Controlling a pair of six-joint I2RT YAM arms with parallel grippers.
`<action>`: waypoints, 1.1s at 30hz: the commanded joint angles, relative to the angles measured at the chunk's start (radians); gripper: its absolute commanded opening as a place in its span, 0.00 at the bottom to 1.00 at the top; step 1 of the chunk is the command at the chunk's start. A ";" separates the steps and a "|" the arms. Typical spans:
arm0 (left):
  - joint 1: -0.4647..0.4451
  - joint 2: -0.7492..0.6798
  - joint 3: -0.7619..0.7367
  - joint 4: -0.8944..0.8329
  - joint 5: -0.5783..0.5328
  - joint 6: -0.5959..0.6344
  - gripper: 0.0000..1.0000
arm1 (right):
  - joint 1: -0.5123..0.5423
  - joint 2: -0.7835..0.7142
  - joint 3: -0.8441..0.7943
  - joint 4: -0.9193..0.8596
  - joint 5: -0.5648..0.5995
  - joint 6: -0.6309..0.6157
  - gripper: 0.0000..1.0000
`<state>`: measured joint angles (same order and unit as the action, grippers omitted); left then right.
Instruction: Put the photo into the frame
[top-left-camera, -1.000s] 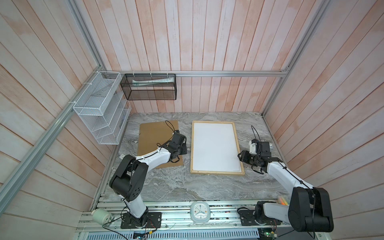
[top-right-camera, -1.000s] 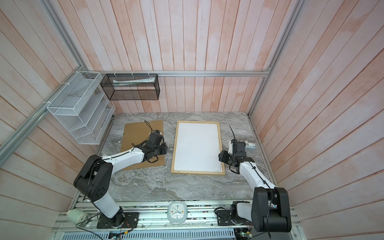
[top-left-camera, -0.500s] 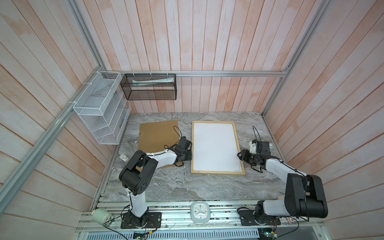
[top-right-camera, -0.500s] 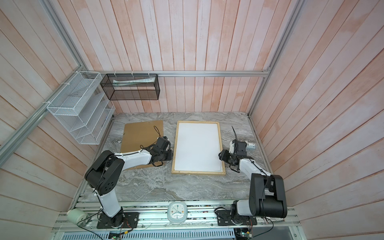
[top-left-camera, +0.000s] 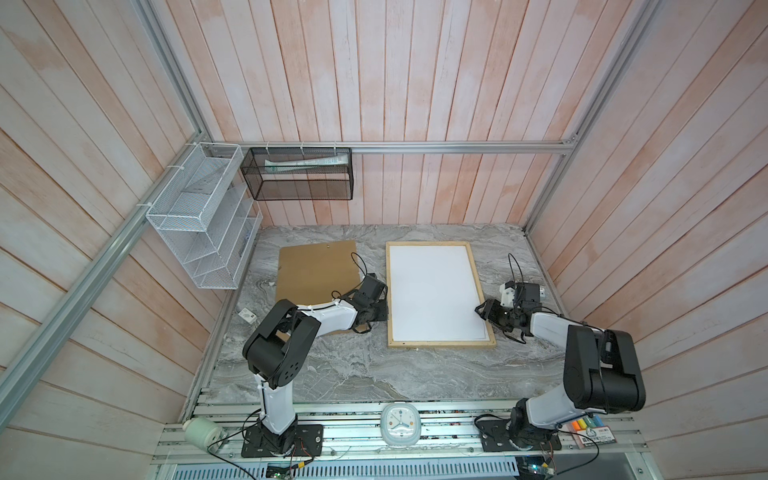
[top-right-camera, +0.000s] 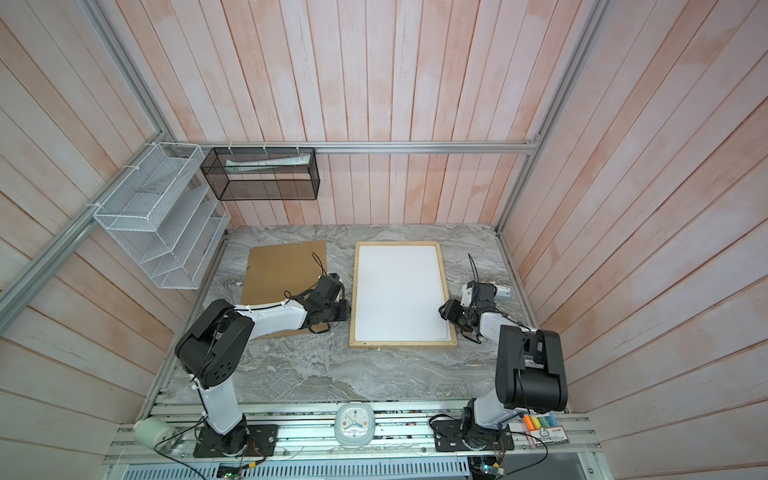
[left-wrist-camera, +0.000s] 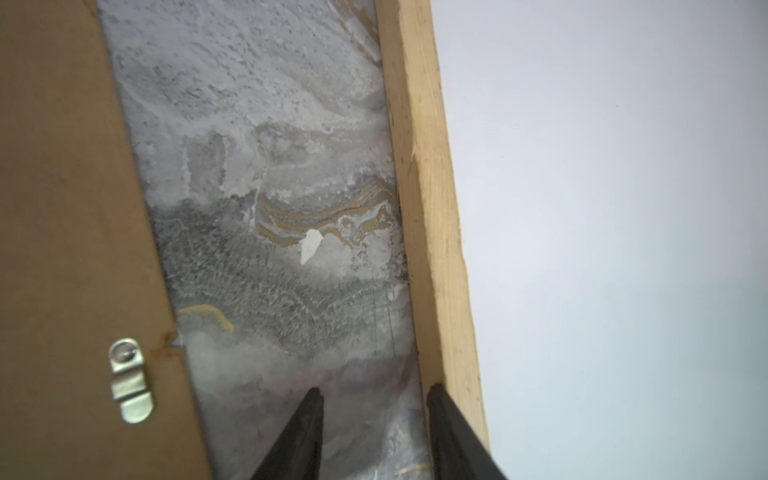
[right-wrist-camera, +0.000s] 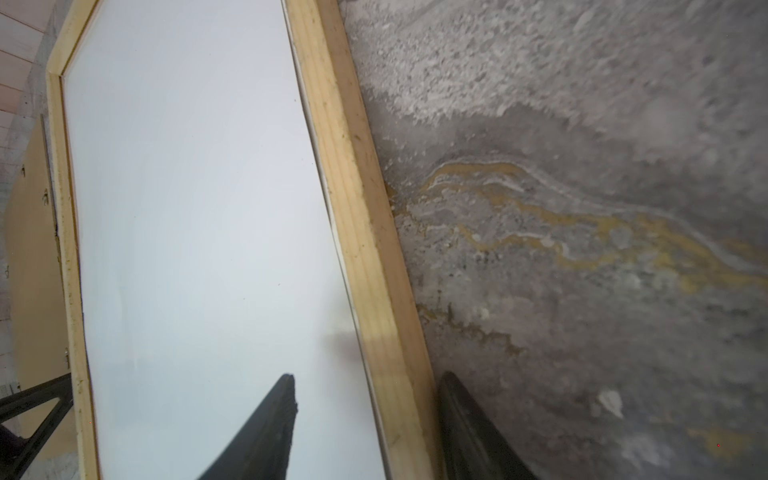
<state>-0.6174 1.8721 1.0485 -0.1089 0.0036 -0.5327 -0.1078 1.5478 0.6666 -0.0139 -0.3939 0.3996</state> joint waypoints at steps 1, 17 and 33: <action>-0.022 0.038 0.032 0.048 0.073 -0.019 0.44 | -0.008 0.017 0.040 0.020 -0.049 0.005 0.56; -0.020 0.104 0.148 0.030 0.024 -0.016 0.44 | -0.064 0.054 0.108 0.008 -0.041 -0.008 0.55; 0.153 -0.135 0.000 -0.138 -0.199 0.062 0.47 | -0.028 -0.173 0.048 -0.067 0.007 0.019 0.55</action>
<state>-0.4896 1.7557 1.0885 -0.1905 -0.1402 -0.4965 -0.1593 1.4010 0.7383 -0.0532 -0.3828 0.4007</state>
